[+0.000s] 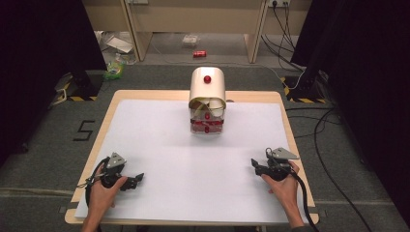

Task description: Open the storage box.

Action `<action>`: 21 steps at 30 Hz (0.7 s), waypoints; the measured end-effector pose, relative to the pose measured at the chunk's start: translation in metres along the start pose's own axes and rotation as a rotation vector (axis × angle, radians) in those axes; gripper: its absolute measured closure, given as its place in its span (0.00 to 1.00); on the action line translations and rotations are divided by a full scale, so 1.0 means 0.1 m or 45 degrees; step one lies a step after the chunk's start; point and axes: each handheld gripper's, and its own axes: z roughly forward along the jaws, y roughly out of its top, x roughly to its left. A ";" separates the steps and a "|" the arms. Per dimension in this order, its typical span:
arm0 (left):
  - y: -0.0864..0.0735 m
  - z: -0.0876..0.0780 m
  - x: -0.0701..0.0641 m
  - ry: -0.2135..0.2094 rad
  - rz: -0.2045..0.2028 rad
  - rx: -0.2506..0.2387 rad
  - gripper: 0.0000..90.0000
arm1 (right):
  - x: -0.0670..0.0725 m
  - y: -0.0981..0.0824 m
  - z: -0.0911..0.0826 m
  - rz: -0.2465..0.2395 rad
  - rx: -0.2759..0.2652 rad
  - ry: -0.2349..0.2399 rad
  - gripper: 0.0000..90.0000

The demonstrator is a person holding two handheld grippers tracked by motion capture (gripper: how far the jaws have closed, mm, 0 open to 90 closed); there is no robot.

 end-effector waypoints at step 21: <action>0.00 0.00 0.00 -0.001 -0.001 0.000 0.05 | 0.50 0.42 0.15 -0.027 -0.168 -0.015 0.40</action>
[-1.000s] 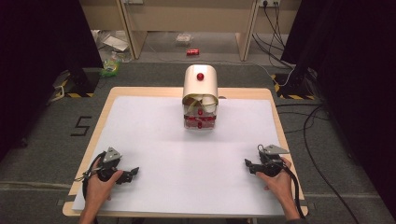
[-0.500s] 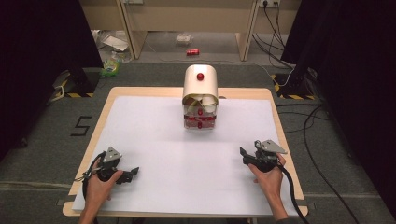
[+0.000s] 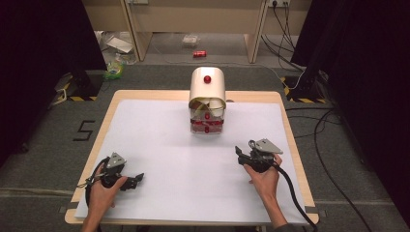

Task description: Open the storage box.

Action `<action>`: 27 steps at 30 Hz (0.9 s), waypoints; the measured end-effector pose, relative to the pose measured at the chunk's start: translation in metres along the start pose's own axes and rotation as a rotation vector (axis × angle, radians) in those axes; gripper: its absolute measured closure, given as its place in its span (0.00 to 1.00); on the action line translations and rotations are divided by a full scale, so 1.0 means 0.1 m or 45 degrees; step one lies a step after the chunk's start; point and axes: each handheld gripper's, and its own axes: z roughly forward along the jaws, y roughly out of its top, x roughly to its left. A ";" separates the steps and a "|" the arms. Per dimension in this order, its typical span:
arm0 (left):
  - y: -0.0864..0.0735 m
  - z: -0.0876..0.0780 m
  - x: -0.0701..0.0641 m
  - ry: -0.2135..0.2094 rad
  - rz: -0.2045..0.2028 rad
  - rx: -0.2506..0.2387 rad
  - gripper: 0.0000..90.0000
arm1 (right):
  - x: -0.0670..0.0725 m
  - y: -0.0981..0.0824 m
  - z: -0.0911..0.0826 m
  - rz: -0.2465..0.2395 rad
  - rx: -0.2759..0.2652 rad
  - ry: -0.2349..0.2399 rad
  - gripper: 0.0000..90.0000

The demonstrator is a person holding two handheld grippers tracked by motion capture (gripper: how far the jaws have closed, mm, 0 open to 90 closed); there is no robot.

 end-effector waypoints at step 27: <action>0.00 0.00 0.00 0.002 0.002 0.000 0.05 | 0.78 0.19 0.58 0.058 -0.091 -0.015 0.57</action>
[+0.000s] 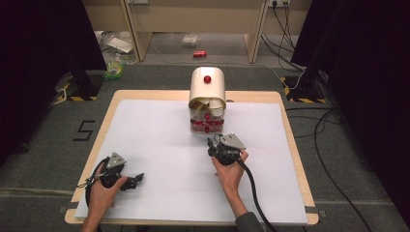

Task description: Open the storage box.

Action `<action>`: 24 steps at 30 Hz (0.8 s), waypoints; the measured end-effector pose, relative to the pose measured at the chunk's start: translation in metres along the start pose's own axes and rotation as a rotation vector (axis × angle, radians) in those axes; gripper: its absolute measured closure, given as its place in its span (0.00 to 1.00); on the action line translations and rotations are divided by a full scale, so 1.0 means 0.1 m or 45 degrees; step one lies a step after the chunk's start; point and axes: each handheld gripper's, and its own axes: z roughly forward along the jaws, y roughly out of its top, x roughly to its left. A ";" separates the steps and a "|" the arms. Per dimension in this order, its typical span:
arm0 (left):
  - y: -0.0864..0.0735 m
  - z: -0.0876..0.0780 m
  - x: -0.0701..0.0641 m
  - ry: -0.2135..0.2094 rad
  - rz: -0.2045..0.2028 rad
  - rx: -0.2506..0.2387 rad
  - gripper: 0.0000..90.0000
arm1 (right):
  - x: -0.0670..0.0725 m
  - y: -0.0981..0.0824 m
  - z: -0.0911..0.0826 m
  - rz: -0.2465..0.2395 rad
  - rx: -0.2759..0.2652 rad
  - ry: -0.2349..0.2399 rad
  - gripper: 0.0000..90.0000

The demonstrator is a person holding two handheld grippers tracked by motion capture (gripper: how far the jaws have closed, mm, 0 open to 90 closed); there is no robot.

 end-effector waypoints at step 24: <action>0.00 0.00 0.00 0.000 -0.002 -0.001 0.05 | 0.18 -0.03 0.32 0.003 -0.074 -0.049 0.61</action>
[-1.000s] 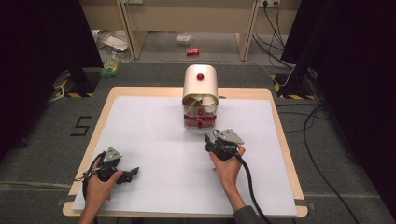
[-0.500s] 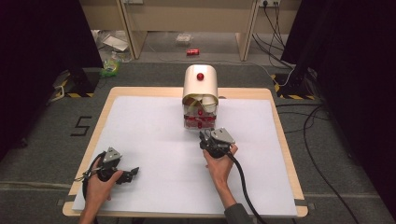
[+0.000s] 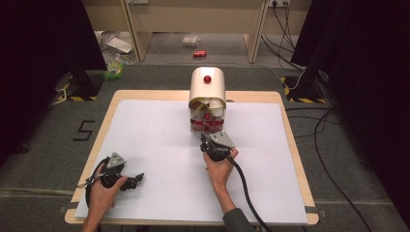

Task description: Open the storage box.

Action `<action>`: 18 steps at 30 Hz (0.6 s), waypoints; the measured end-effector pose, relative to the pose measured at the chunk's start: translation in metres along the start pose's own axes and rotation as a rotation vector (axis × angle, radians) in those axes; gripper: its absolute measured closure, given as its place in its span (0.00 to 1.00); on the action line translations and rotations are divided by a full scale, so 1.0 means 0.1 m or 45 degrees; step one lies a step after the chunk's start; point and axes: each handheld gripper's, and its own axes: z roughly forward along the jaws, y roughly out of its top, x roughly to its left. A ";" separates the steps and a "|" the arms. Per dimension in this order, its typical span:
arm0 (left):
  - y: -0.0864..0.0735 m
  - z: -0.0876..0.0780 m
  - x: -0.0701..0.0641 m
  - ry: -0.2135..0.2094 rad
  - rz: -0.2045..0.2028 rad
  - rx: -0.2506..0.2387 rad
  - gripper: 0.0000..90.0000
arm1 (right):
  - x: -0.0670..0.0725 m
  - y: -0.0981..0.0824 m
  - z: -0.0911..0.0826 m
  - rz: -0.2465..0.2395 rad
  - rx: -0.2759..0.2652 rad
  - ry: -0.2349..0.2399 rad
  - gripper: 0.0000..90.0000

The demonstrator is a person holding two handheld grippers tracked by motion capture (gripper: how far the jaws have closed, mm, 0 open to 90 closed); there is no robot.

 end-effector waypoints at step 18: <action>0.00 0.00 0.00 0.001 0.001 0.000 0.05 | 0.11 0.00 0.15 -0.017 0.007 -0.118 0.69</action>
